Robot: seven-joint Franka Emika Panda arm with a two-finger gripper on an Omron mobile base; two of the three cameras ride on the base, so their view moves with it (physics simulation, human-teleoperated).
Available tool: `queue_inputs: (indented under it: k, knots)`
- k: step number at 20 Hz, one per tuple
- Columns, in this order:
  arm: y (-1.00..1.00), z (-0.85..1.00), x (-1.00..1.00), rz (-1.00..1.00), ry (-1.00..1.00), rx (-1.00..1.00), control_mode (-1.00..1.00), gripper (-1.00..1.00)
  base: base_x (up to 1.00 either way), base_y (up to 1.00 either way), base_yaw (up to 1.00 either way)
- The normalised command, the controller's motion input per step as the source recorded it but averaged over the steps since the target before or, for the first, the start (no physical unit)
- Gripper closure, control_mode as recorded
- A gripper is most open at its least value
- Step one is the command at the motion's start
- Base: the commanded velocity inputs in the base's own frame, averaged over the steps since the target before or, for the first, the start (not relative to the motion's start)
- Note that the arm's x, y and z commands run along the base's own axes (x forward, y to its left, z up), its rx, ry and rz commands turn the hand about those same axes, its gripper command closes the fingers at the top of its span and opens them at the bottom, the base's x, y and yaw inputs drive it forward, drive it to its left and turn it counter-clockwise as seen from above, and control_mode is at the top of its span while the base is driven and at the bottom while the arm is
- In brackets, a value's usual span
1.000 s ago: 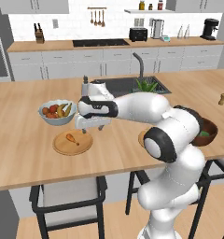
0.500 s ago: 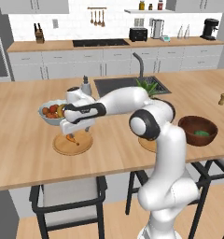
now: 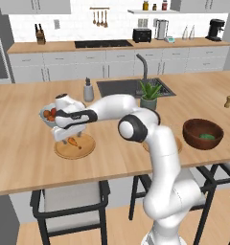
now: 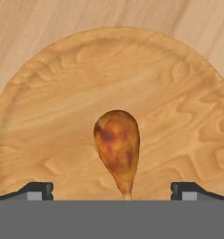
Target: Pick the chicken drumstick and broccoli from their plates and place them in the bowl. Then put the bowl in the fridge.
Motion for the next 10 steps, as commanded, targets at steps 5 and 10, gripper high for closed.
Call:
queue_inputs:
  k: [5, 10]
  knots:
    - [-0.02, -0.30, 0.05, 0.00, 0.00, 0.00, -1.00, -1.00, 0.00, 0.00, 0.00]
    - [-0.15, -0.39, 0.05, 0.00, 0.00, 0.02, -1.00, -1.00, 0.00, 0.00, 0.00]
